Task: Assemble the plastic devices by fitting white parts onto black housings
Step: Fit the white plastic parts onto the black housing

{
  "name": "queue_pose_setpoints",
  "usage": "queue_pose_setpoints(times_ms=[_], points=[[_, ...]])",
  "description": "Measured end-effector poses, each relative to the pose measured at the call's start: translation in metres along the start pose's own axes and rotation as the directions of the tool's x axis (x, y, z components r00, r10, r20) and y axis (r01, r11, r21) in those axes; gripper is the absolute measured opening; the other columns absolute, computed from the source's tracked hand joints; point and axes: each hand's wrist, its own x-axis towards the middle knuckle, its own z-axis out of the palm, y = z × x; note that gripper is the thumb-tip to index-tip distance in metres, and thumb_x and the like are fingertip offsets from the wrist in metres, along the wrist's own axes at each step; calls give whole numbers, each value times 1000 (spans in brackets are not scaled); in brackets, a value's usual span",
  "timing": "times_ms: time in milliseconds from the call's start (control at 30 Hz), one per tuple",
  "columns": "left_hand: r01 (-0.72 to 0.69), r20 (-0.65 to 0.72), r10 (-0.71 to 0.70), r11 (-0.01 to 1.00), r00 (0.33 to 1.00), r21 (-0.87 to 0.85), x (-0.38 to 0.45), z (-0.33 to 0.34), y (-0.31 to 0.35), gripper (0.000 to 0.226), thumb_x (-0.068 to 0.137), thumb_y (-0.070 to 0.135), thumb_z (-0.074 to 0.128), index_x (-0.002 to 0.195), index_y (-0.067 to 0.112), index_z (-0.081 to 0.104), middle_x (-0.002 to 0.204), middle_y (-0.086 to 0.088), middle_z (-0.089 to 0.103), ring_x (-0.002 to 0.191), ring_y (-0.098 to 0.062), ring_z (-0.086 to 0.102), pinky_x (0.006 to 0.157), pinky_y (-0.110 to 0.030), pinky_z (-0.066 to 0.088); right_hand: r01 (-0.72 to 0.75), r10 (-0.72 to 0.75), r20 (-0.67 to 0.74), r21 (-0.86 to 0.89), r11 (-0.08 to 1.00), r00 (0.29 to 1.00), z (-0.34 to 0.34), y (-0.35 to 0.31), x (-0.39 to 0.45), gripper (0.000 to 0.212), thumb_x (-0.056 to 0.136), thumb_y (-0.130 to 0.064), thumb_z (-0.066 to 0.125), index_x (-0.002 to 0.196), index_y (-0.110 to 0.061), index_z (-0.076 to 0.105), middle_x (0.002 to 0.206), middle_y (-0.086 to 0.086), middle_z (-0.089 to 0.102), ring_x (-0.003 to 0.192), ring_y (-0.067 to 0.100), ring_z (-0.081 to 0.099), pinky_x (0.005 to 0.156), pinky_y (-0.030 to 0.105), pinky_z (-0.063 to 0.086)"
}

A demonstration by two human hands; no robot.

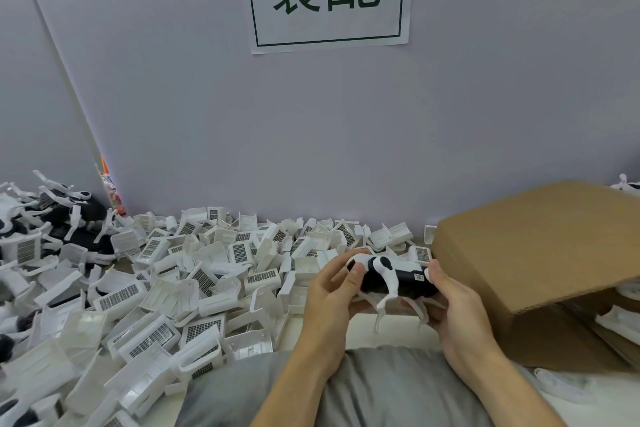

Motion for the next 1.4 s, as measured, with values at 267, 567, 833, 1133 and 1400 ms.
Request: queue_pose_setpoints(times_ms=[267,567,833,1133,1400], points=[[-12,69,7,997,998,72,-1,2,-2,37,71,11,88,105,23,79,98,-14,74,93,-31,72,81,-42,60,-70,70,-47,-8,998,996,2,-4,-3,39,99,-38,56,100,-3,74,90,26,74,77,42,70,74,53,55],[-28,73,22,997,997,77,2,0,-3,31,83,5,74,103,27,80,95,-7,77,93,-29,73,80,-39,60,-110,111,-14,63,992,994,2,-6,-6,39,102,-35,50,99,-5,74,88,23,74,78,40,68,64,40,51],[66,-58,-71,994,996,-83,9,-4,-9,31,101,5,52,130,9,62,118,-10,73,102,-28,72,74,-37,60,-184,164,122,179,966,979,1,-11,-9,37,97,-22,53,117,7,66,101,25,65,93,37,53,78,46,41],[279,-60,-288,952,956,-124,10,-3,-5,59,71,43,79,108,-2,71,98,-22,73,79,-29,72,66,-36,59,149,-170,84,213,966,982,0,-3,-7,29,69,-7,72,98,-6,71,96,13,72,92,25,67,74,26,58],[256,-87,-261,964,961,-72,8,-4,-9,60,61,32,91,108,-1,72,106,-28,72,103,-48,68,90,-54,58,119,-167,157,274,954,973,-1,-4,-7,33,68,-8,70,101,-6,71,101,15,71,95,28,66,72,24,59]])
